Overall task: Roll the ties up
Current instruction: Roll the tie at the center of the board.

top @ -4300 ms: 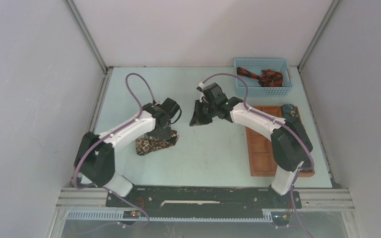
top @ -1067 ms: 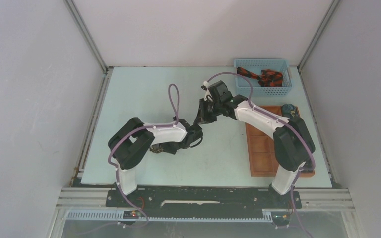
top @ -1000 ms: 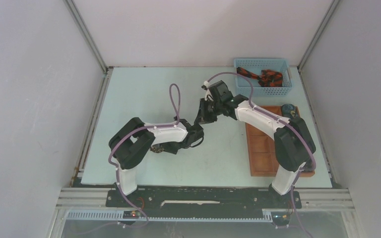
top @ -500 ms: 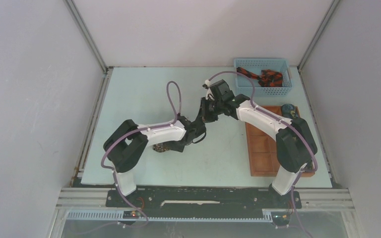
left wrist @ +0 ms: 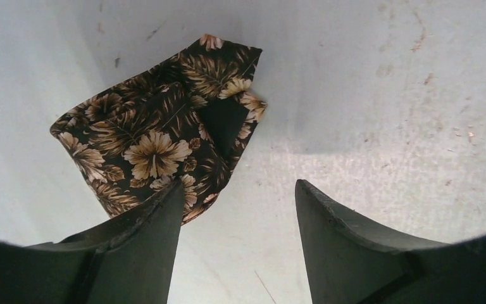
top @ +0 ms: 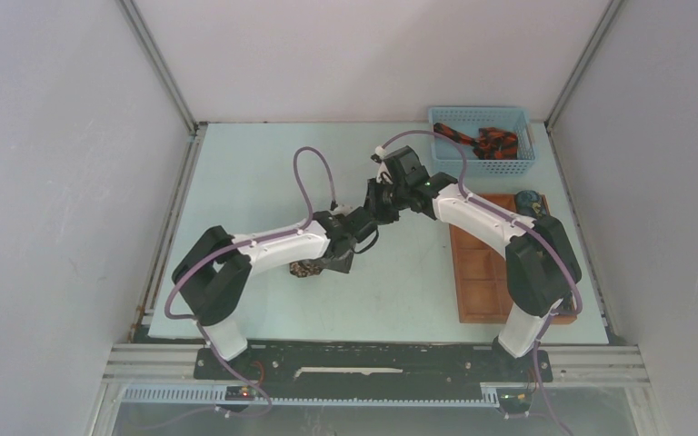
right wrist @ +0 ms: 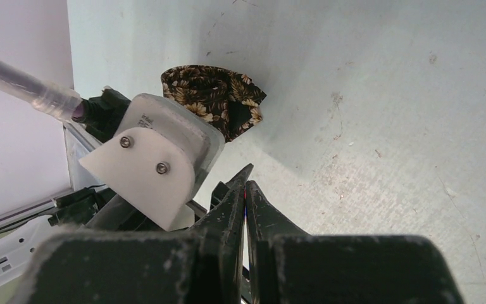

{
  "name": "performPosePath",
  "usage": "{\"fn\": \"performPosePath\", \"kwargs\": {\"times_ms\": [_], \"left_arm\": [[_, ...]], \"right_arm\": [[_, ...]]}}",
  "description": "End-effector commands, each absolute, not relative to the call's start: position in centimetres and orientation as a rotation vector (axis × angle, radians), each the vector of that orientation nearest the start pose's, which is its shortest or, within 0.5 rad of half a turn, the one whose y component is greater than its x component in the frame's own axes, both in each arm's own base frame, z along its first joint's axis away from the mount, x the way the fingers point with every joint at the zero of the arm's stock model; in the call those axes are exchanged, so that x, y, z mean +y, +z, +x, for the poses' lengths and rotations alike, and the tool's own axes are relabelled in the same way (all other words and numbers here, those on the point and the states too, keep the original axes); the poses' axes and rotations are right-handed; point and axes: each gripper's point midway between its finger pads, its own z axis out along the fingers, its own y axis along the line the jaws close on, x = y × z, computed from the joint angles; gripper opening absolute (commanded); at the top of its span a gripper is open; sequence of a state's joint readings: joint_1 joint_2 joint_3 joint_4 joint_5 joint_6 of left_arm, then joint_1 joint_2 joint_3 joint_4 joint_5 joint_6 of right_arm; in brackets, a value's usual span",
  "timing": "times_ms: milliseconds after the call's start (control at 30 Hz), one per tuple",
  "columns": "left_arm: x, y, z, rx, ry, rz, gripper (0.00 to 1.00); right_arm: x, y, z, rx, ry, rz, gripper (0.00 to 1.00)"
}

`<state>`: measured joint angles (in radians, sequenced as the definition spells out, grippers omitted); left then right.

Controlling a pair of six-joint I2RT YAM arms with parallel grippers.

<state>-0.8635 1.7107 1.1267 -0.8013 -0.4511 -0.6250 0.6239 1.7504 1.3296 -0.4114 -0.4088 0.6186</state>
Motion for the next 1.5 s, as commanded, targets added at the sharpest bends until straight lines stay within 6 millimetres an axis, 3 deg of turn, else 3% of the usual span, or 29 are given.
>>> {"fn": "performPosePath", "kwargs": {"times_ms": [0, 267, 433, 667, 767, 933, 1467], "left_arm": [[-21.6, 6.2, 24.7, 2.644, 0.055, 0.228, 0.67], [-21.2, 8.2, 25.3, 2.616, -0.047, 0.184, 0.66], [-19.9, 10.4, 25.6, 2.588, -0.056, 0.135, 0.66], [-14.1, 13.0, 25.2, 2.529, -0.097, -0.081, 0.7], [-11.8, 12.2, 24.9, 2.52, -0.111, -0.163, 0.76], [-10.9, 10.0, 24.6, 2.511, -0.264, -0.25, 0.86], [-11.5, 5.3, 25.6, 2.556, -0.346, -0.273, 0.87]], "right_arm": [[33.0, 16.1, 30.7, 2.522, 1.022, -0.21, 0.06], [33.5, 16.0, 30.9, 2.516, 1.037, -0.205, 0.06], [33.7, 16.0, 30.8, 2.516, 1.042, -0.209, 0.06], [33.9, 16.0, 30.6, 2.516, 1.048, -0.221, 0.06], [34.8, 16.3, 30.3, 2.493, 1.088, -0.26, 0.06], [36.1, 15.4, 29.9, 2.51, 1.105, -0.286, 0.06], [37.1, 14.5, 29.9, 2.547, 1.08, -0.333, 0.06]]}}
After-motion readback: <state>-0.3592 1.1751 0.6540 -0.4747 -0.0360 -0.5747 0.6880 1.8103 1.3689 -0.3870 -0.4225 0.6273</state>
